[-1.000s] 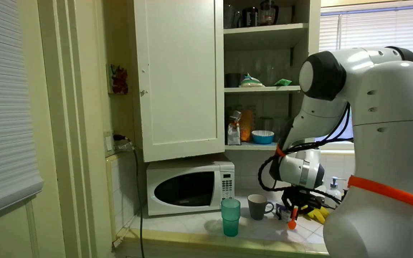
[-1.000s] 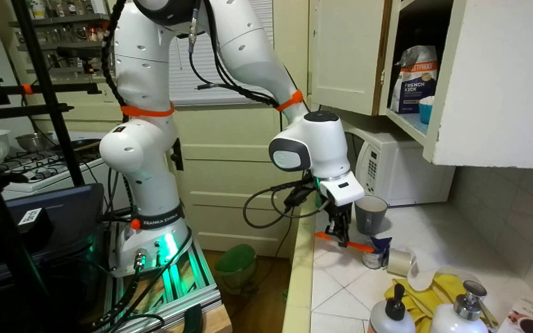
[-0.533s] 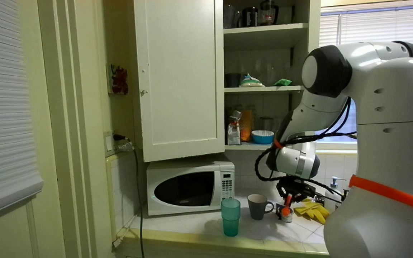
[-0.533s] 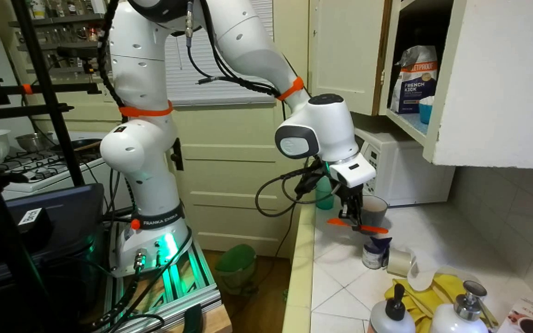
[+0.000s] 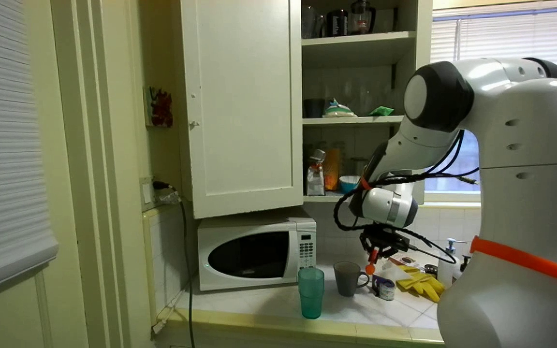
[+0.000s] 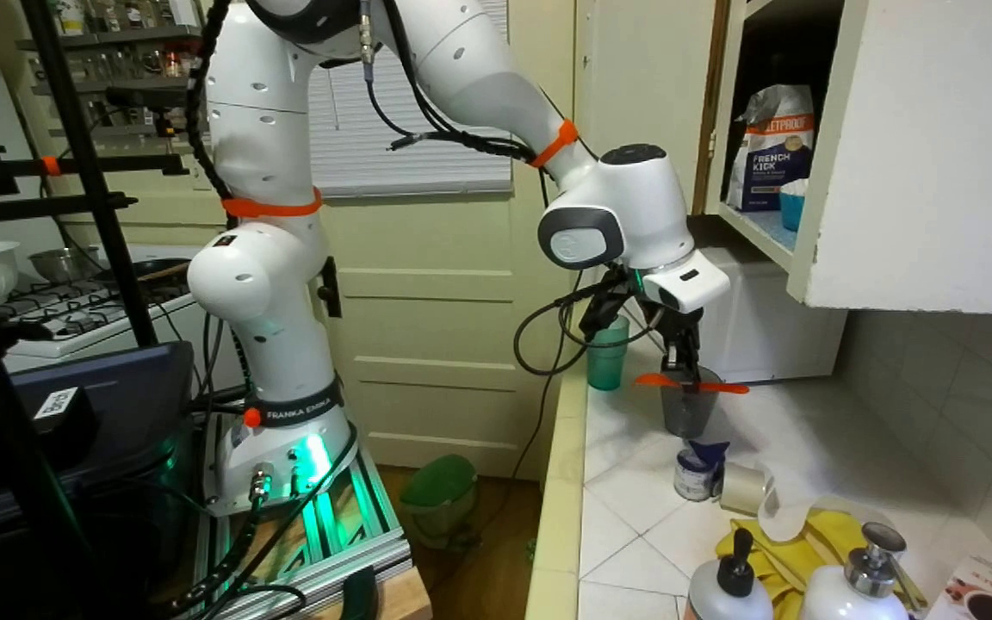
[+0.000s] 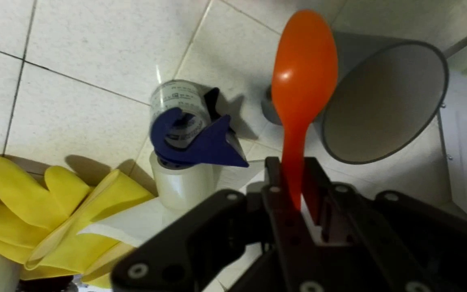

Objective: Put the spoon on the glass

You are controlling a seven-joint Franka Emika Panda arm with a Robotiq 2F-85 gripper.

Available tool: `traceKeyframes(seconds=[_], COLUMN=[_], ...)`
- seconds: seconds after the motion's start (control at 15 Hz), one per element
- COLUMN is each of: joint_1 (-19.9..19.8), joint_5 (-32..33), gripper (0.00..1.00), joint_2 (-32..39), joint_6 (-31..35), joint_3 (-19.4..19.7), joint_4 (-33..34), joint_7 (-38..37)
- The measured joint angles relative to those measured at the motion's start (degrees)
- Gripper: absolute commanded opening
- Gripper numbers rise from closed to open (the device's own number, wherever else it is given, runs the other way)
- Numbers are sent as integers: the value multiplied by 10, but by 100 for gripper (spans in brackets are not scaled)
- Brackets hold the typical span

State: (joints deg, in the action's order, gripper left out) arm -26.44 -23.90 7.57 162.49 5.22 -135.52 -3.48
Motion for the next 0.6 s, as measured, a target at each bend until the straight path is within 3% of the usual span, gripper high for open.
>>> traceKeyframes(seconds=[0.6], joint_1=[3], joint_5=[-20], gripper=[4], joint_2=[34], joint_6=[-3], joint_3=[-39], joint_4=[44], joint_7=[-6])
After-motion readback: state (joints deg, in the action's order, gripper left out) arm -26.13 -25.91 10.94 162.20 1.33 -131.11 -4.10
